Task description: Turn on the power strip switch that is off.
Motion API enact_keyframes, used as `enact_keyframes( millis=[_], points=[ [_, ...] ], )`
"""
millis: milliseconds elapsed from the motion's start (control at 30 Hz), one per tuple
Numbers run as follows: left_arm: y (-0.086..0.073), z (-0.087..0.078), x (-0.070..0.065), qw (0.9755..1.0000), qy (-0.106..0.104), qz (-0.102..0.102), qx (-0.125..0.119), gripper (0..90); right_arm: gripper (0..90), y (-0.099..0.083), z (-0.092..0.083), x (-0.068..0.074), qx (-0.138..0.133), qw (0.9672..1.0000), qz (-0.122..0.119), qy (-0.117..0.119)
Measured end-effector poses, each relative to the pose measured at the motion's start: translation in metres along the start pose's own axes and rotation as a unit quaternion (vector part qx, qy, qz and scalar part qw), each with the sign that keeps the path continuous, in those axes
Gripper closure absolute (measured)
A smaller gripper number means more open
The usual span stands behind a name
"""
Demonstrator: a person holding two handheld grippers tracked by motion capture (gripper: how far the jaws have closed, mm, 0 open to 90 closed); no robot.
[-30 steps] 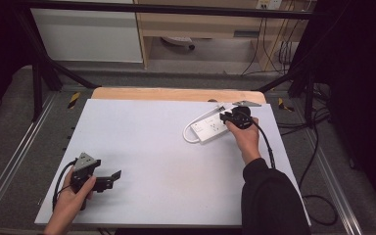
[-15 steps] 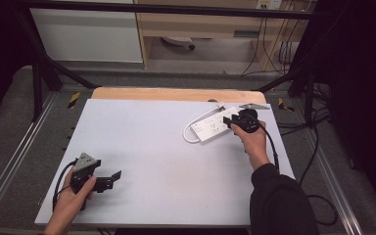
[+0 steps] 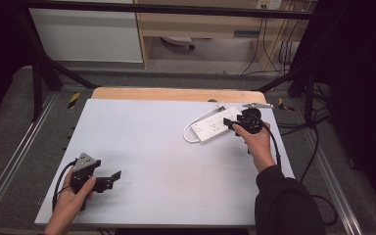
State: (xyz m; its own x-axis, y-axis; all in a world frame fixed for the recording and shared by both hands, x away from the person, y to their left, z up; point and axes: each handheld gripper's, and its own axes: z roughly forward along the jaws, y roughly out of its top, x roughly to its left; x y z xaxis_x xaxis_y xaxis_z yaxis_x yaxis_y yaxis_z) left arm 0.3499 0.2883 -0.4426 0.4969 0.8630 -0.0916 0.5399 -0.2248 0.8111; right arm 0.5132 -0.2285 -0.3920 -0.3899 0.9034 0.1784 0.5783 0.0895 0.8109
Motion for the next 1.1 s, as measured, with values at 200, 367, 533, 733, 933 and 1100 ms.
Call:
enact_keyframes(
  millis=[200, 367, 533, 733, 933, 1100],
  points=[
    [0.000, 0.000, 0.000, 1.0000, 0.000, -0.001, -0.001, 7.1, 22.8, 0.002, -0.008, 0.000, 0.013, 0.9999, 0.003, 0.004],
    [0.000, 0.000, 0.000, 1.0000, -0.001, 0.000, 0.001, 7.1, 16.3, 0.003, -0.015, 0.001, 0.014, 0.9999, -0.003, -0.003],
    [0.000, -0.001, 0.000, 1.0000, -0.001, 0.000, 0.001, 7.0, 11.6, 0.004, -0.021, 0.003, 0.013, 0.9999, -0.002, -0.007],
    [-0.001, -0.001, 0.000, 1.0000, -0.001, 0.000, 0.001, 7.1, 8.8, 0.001, -0.031, 0.004, 0.002, 1.0000, 0.003, -0.006],
    [-0.001, 0.000, -0.001, 1.0000, -0.001, 0.000, 0.001, 7.1, 7.7, -0.004, -0.046, 0.006, -0.010, 0.9999, 0.001, -0.004],
    [-0.001, 0.000, -0.001, 1.0000, -0.001, 0.000, 0.001, 7.1, 7.1, -0.009, -0.057, 0.006, -0.019, 0.9998, -0.002, -0.005]
  ],
)
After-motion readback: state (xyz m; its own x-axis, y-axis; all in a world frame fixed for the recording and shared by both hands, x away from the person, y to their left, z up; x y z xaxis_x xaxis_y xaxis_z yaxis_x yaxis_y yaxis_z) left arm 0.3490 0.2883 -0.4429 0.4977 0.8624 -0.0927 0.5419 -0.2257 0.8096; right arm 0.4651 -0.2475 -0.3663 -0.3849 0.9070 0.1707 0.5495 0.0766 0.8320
